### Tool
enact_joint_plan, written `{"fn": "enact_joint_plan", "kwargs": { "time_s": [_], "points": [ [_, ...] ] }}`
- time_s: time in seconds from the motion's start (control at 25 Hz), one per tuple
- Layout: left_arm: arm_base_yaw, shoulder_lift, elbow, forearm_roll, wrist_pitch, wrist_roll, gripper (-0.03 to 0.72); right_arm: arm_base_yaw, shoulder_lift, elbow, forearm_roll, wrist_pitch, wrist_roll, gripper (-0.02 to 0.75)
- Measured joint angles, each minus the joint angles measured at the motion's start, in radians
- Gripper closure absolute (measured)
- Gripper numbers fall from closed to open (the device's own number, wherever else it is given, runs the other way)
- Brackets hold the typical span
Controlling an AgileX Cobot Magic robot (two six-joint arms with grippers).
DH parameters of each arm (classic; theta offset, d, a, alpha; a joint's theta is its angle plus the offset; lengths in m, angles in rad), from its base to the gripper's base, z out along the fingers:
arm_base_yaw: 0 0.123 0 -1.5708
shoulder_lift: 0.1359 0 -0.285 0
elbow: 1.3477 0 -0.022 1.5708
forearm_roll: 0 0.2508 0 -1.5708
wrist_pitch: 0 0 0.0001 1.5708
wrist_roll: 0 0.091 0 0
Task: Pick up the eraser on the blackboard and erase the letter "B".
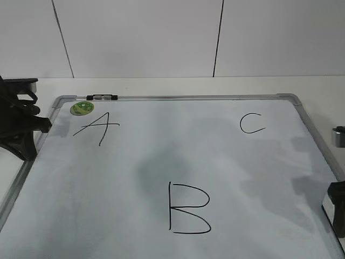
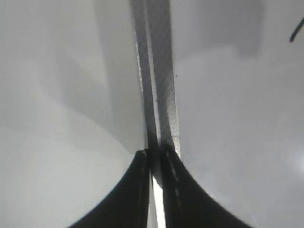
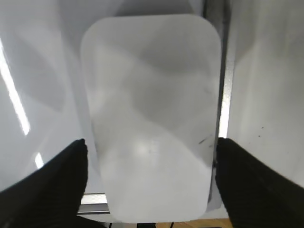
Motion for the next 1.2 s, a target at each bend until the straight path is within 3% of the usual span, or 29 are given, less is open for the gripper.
{"fn": "enact_joint_plan", "kwargs": {
  "time_s": [0.6, 0.92, 1.2],
  "points": [
    [0.000, 0.000, 0.000, 0.002, 0.000, 0.000, 0.655, 0.000, 0.018, 0.068, 0.000, -0.047, 0.000, 0.077],
    [0.000, 0.000, 0.000, 0.004, 0.000, 0.000, 0.655, 0.000, 0.018, 0.105, 0.000, -0.136, -0.002, 0.142],
    [0.000, 0.000, 0.000, 0.004, 0.000, 0.000, 0.655, 0.000, 0.018, 0.112, 0.000, -0.153, -0.007, 0.150]
  ]
}}
